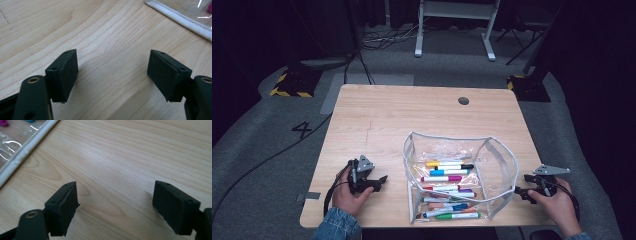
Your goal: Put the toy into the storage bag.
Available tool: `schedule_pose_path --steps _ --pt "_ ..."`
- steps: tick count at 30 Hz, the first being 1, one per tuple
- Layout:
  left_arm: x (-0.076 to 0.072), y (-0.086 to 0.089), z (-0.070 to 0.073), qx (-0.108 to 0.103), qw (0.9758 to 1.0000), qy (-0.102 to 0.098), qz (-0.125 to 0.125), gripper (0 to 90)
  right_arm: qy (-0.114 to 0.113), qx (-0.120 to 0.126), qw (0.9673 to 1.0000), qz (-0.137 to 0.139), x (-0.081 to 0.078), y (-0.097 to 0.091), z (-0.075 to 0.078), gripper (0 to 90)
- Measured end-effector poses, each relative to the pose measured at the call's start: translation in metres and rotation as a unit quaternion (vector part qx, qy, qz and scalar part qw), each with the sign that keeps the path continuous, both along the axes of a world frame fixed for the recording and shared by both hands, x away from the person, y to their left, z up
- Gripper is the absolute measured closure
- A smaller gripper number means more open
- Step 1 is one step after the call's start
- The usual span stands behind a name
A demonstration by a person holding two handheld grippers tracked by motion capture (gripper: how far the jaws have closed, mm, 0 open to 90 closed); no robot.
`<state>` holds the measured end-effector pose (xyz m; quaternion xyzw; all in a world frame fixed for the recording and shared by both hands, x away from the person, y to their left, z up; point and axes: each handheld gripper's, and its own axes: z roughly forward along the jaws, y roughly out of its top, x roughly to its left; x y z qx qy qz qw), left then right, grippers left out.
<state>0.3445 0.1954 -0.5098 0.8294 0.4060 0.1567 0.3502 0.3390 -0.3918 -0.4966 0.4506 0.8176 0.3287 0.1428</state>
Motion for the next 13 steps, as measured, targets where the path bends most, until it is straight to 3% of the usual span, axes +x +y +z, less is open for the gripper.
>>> schedule_pose_path --steps 4,5,13 --pt "0.0 0.0 0.0 0.0 1.0 0.0 0.0 25.3 -0.041 -0.015 0.9989 0.014 -0.003 0.001 -0.008 12.1" --pt "0.0 0.0 0.0 0.0 1.0 0.0 0.0 25.3 -0.048 -0.007 0.9988 0.01 -0.003 0.002 -0.011 9.1" --pt "0.0 0.0 0.0 -0.001 1.0 0.001 0.004 24.6 -0.053 -0.008 0.9985 0.013 -0.003 0.003 -0.012 6.9"
